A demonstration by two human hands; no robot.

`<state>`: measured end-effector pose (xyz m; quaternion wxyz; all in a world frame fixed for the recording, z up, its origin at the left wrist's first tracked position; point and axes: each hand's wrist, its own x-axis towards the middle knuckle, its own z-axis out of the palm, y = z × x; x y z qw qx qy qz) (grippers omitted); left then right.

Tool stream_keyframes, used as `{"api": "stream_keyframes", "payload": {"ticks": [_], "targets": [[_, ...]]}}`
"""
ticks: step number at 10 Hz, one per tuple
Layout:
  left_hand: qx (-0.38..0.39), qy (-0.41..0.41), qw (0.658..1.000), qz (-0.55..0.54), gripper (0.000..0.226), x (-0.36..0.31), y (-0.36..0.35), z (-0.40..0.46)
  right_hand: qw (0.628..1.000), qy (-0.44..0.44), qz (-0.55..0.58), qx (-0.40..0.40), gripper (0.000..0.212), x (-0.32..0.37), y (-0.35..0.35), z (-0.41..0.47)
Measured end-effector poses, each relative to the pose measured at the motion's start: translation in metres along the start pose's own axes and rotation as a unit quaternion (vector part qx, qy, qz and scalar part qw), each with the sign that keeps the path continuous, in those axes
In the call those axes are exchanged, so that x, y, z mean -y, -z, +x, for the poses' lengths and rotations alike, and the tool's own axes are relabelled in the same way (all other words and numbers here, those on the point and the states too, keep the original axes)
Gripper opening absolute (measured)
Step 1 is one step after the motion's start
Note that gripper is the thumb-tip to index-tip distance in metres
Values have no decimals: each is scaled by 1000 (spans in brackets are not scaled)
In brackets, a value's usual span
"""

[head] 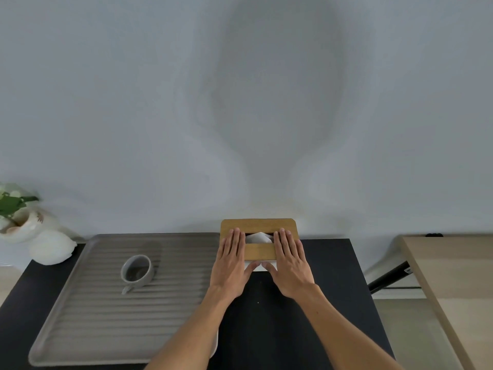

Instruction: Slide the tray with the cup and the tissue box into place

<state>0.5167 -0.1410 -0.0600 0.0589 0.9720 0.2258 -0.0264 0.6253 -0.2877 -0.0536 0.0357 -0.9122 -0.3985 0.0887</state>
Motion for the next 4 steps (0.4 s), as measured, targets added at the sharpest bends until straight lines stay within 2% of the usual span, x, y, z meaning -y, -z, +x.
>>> {"api": "stream_keyframes", "payload": {"ticks": [2, 3, 4], "targets": [[29, -10, 999, -12, 97, 3, 20, -1, 998, -4, 29, 52, 85, 3, 18, 3], [15, -16, 999, -27, 93, 6, 47, -2, 990, -11, 110, 90, 81, 6, 47, 4], [-15, -5, 999, -36, 88, 9, 80, -3, 984, -22, 165, 70, 75, 11, 85, 1]]}}
